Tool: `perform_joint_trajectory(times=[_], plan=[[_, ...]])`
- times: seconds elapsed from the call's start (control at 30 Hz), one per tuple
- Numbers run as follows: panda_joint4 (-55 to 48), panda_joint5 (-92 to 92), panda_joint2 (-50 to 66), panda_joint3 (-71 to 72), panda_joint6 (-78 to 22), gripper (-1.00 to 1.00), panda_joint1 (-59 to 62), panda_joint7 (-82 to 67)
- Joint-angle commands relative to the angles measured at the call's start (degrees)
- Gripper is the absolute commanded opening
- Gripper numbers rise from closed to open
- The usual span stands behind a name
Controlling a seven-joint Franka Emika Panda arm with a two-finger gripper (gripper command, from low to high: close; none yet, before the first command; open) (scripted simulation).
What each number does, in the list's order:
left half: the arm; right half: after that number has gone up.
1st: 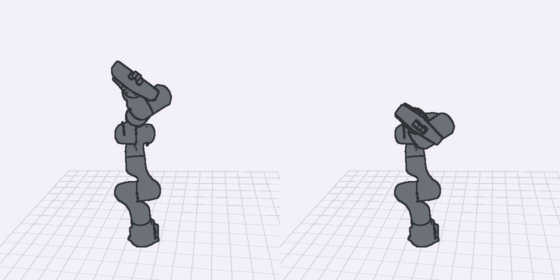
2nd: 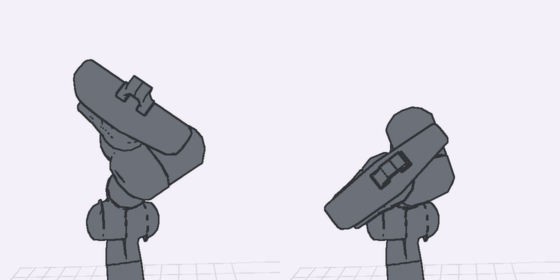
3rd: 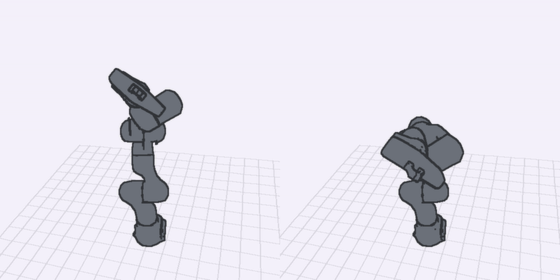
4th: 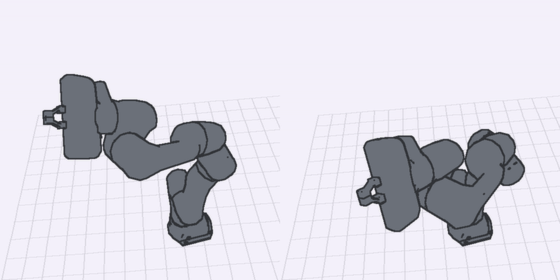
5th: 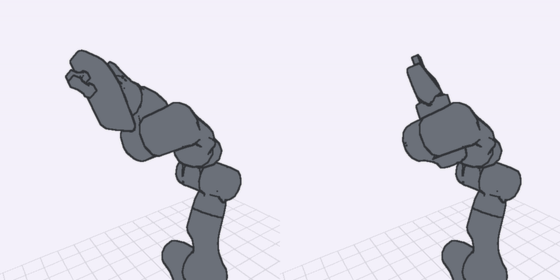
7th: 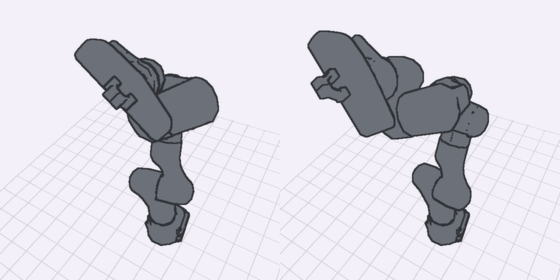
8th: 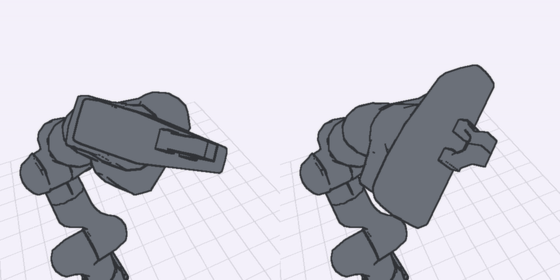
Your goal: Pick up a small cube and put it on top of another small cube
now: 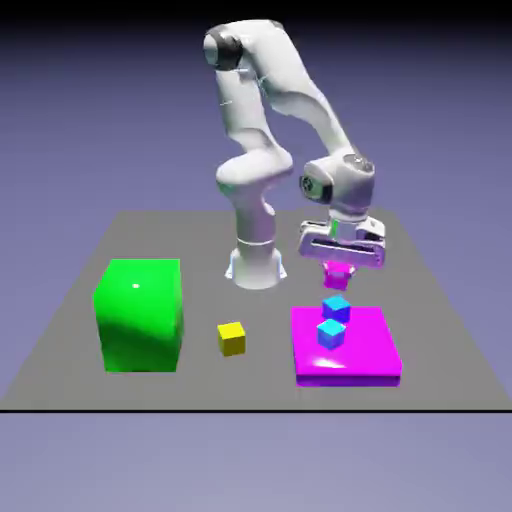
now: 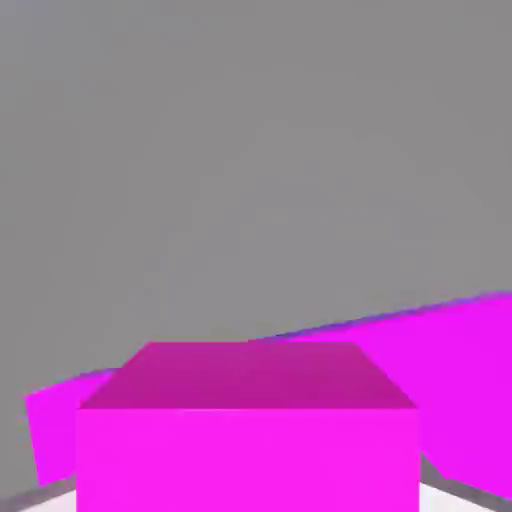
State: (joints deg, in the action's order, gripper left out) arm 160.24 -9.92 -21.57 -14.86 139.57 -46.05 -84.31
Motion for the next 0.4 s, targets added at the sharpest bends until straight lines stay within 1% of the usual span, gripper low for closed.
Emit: perform_joint_trajectory(times=[0.0, 0.03, 0.23, 0.27, 0.3, 0.33, 0.37], plan=[[0.00, -0.03, -0.09, 0.01, 0.29, -1.00, 0.05, -0.27], [0.00, -0.03, -0.09, 0.01, 0.29, -1.00, 0.05, -0.27], [2.16, 2.00, 12.35, -0.78, 14.81, -1.00, -0.36, -1.91], [2.19, 2.03, 12.50, -0.79, 14.98, -1.00, -0.36, -1.93], [2.19, 2.03, 12.50, -0.79, 14.98, 1.00, -0.36, -1.93], [2.19, 2.03, 12.50, -0.79, 14.98, 1.00, -0.36, -1.93], [1.83, 1.69, 10.43, -0.66, 12.56, 1.00, -0.29, -1.66]])
